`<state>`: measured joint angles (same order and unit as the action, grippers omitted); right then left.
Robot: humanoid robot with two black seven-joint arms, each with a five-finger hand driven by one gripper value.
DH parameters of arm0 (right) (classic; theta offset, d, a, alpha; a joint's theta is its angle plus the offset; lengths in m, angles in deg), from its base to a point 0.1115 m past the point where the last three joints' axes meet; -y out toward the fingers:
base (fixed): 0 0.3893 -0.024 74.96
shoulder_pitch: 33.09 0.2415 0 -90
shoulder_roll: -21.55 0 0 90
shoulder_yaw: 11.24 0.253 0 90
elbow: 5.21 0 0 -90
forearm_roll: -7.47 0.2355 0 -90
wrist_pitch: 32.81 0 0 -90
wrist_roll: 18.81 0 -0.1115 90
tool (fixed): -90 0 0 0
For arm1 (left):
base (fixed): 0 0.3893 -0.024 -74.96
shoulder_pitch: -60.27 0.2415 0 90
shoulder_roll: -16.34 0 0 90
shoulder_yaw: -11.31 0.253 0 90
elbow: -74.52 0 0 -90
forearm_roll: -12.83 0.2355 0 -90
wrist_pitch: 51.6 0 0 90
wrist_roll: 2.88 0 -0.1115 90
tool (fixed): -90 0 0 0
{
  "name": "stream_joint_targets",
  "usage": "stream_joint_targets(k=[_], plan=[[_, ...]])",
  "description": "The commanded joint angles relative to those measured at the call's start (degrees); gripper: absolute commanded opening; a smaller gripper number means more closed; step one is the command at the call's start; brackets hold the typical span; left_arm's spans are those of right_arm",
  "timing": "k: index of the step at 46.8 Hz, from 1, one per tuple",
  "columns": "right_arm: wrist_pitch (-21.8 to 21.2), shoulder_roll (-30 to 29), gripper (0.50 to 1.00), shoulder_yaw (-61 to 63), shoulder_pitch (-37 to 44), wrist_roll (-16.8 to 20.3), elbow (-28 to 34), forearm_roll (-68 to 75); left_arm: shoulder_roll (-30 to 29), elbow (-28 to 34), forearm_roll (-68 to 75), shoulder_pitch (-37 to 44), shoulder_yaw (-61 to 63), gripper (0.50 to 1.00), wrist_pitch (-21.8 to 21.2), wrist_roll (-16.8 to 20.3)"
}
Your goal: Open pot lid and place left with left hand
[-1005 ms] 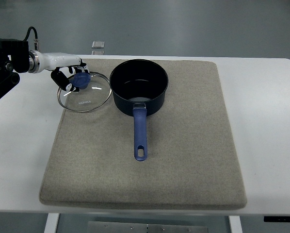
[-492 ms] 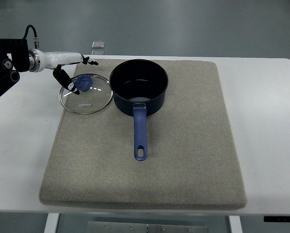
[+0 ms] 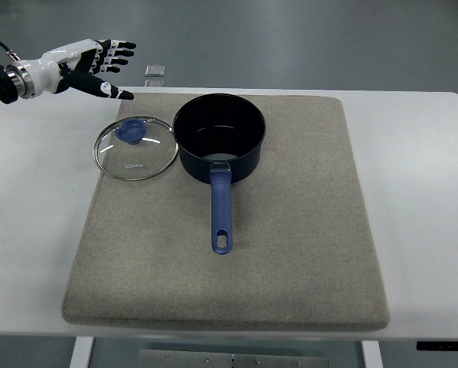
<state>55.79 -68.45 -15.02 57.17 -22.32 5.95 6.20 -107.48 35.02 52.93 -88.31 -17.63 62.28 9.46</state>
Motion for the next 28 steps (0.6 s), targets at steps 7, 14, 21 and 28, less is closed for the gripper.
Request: stream_joint_targets(k=[7, 14, 21, 28], plan=[[0.00, 0.00, 0.917, 0.00, 0.00, -0.01, 0.00, -0.05, 0.25, 2.76, -18.47, 1.62, 0.11, 0.992, 0.64, -0.39], [0.00, 0.00, 0.917, 0.00, -0.09, -0.01, 0.00, -0.05, 0.78, 4.34, -20.23, 1.80, -0.51, 0.992, 2.47, -0.74], [0.00, 0.00, 0.917, 0.00, 0.00, -0.01, 0.00, -0.05, 0.95, 8.29, -29.10, 1.80, -0.33, 0.992, 10.29, -2.23], [0.00, 0.00, 0.917, 0.00, 0.00, -0.01, 0.00, 0.04, 0.95, 9.44, -38.24, 1.89, -0.59, 0.992, 11.12, -9.08]])
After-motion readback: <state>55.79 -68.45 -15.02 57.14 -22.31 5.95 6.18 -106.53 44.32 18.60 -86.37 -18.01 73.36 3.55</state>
